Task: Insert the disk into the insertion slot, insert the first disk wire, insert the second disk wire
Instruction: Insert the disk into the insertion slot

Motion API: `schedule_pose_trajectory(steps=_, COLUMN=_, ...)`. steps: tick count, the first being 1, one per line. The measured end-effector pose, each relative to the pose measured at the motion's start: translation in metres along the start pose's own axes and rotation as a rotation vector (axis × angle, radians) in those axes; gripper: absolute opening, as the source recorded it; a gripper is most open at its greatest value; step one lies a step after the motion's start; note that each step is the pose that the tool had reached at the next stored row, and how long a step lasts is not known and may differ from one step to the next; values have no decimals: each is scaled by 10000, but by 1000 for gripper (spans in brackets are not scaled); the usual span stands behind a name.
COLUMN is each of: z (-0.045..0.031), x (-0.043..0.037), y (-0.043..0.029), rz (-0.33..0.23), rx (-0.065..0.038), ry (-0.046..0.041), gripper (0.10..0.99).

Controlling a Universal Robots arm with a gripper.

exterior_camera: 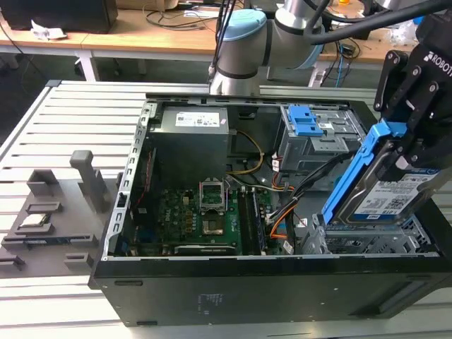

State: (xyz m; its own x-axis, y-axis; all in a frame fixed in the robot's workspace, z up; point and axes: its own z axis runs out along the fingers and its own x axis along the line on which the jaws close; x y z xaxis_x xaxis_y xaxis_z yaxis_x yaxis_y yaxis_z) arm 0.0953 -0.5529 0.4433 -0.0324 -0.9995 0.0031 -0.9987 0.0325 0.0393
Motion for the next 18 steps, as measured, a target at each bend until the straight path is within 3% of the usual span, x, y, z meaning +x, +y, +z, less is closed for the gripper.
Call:
schedule_pose_trajectory(steps=8, z=136, x=-2, y=-1, rz=-3, rx=0, ry=0, gripper=369)
schedule_pose_trajectory(steps=18, z=417, x=-2, y=-12, rz=-2, rx=0, ry=2, gripper=369)
